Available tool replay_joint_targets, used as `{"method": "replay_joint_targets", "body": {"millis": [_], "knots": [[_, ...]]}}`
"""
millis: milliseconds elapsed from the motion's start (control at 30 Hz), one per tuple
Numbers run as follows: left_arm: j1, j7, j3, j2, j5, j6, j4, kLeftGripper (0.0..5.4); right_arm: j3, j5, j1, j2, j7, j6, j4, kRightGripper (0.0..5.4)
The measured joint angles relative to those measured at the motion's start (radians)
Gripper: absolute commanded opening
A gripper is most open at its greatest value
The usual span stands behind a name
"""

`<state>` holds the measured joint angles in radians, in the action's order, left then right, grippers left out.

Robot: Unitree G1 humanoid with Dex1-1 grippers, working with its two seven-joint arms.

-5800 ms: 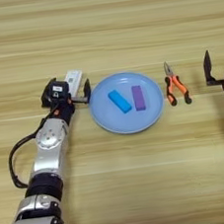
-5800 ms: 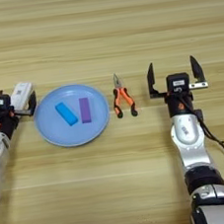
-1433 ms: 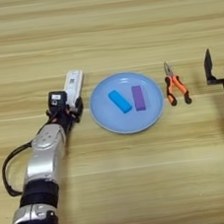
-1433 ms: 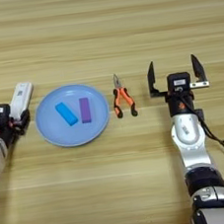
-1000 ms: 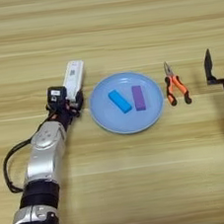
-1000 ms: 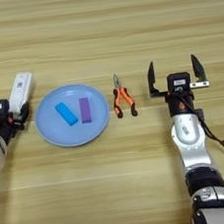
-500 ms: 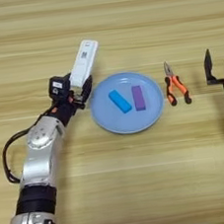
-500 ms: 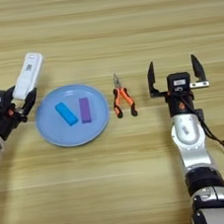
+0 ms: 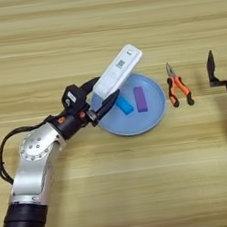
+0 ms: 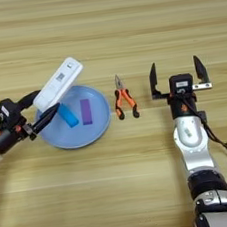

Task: Move the objects on the table

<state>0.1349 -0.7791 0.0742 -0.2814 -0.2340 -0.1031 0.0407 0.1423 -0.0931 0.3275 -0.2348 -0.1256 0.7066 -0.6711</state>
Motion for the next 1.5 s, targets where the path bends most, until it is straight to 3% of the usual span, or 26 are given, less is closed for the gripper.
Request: {"method": "replay_joint_targets", "body": {"millis": [167,267,567,867,1000,1233,1367,1500], "knots": [[0.000,-0.101,0.048,-0.048,0.001,-0.051,0.002,2.85,0.000,0.000,0.000,0.000,0.000,-0.001,0.000,5.40],[0.001,-0.208,0.088,-0.082,-0.008,-0.101,0.004,2.85,0.000,0.000,0.000,0.000,0.000,-0.001,0.000,5.40],[0.003,-0.424,0.158,-0.143,-0.038,-0.133,0.022,2.85,-0.002,-0.001,-0.001,0.002,-0.001,-0.016,0.010,5.40],[0.016,-0.485,0.180,-0.171,-0.044,-0.132,0.032,2.85,-0.011,0.004,-0.013,0.013,0.009,-0.026,0.054,5.40],[0.020,-0.479,0.180,-0.170,-0.046,-0.132,0.032,2.85,-0.019,0.075,-0.040,0.018,0.096,-0.049,0.098,5.40],[0.007,-0.464,0.188,-0.170,-0.044,-0.132,0.021,2.85,-0.109,0.197,-0.125,0.002,0.360,-0.109,0.333,5.40],[0.004,-0.451,0.197,-0.170,-0.039,-0.131,0.014,2.85,-0.136,0.281,-0.162,-0.072,0.525,-0.187,0.484,5.40],[0.000,-0.438,0.204,-0.170,-0.032,-0.127,-0.003,2.85,-0.108,0.401,-0.201,-0.209,0.697,-0.315,0.620,5.40]]}}
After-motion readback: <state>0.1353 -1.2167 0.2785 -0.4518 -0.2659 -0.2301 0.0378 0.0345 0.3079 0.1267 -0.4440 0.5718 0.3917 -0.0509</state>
